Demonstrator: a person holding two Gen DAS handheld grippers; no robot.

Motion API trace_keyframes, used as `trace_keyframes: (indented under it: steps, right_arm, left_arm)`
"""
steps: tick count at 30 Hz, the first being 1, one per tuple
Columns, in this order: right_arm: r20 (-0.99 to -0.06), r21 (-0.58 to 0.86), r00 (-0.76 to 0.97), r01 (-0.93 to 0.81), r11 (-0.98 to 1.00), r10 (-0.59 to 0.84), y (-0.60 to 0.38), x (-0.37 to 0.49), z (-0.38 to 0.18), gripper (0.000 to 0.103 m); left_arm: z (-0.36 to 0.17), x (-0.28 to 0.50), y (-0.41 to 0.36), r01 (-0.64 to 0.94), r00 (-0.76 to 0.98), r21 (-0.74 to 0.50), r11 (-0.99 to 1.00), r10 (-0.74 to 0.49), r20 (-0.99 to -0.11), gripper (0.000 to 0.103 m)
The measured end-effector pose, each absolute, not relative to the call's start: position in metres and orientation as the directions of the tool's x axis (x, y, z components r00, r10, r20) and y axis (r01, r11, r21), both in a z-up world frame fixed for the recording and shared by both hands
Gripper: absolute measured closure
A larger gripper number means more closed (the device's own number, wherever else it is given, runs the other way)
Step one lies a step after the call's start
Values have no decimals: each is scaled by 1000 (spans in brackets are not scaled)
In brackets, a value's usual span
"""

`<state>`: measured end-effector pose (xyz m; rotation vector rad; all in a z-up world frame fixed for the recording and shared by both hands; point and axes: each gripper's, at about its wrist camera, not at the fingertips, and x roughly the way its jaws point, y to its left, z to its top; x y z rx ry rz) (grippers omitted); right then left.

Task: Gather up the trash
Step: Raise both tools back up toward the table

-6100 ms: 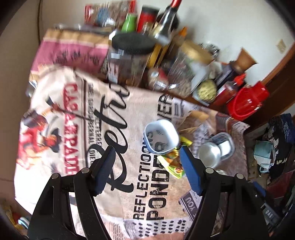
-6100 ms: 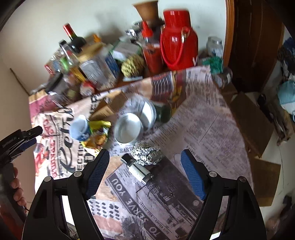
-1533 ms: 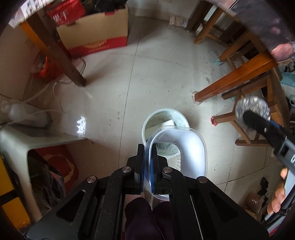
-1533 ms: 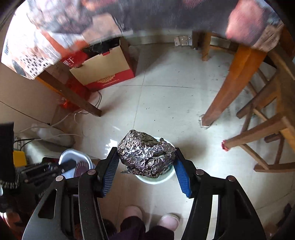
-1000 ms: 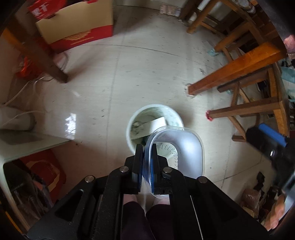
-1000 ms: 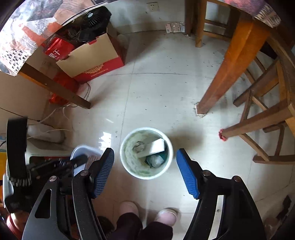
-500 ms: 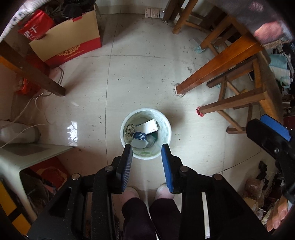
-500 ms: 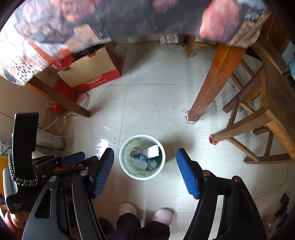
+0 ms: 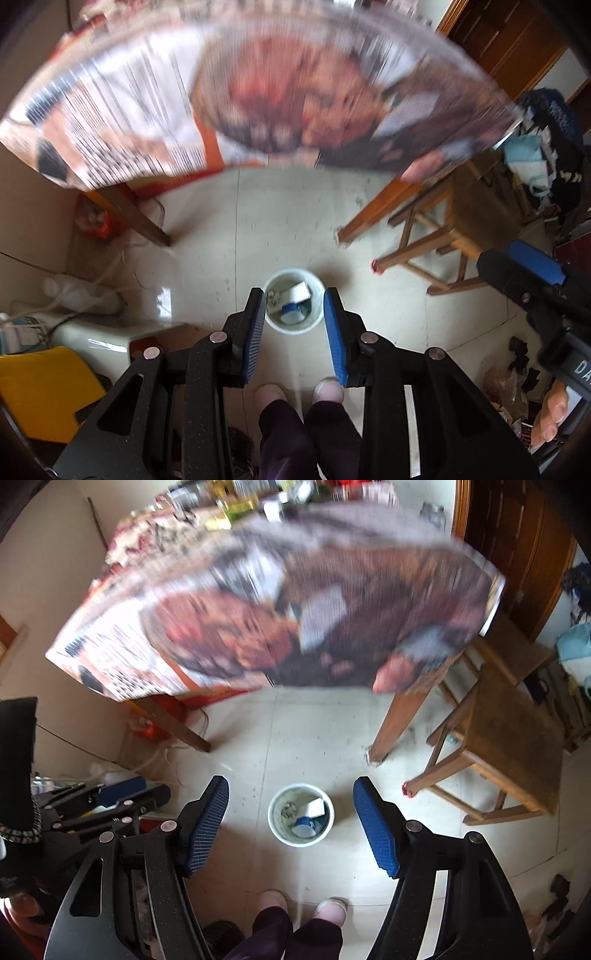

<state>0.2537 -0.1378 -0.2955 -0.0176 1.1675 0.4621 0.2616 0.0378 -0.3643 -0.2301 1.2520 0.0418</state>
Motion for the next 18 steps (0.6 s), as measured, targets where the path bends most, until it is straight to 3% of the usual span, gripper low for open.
trace_keyframes:
  steps: [10, 18]
  right_arm:
    - [-811, 222, 457, -337, 915, 365, -142, 219, -171, 37]
    - [-760, 190, 551, -319, 929, 344, -142, 187, -103, 37]
  left_arm:
    - [-211, 225, 40, -108, 495, -181, 977, -105, -863, 72]
    - [-124, 202, 47, -49, 601, -171, 984, -108, -792, 68]
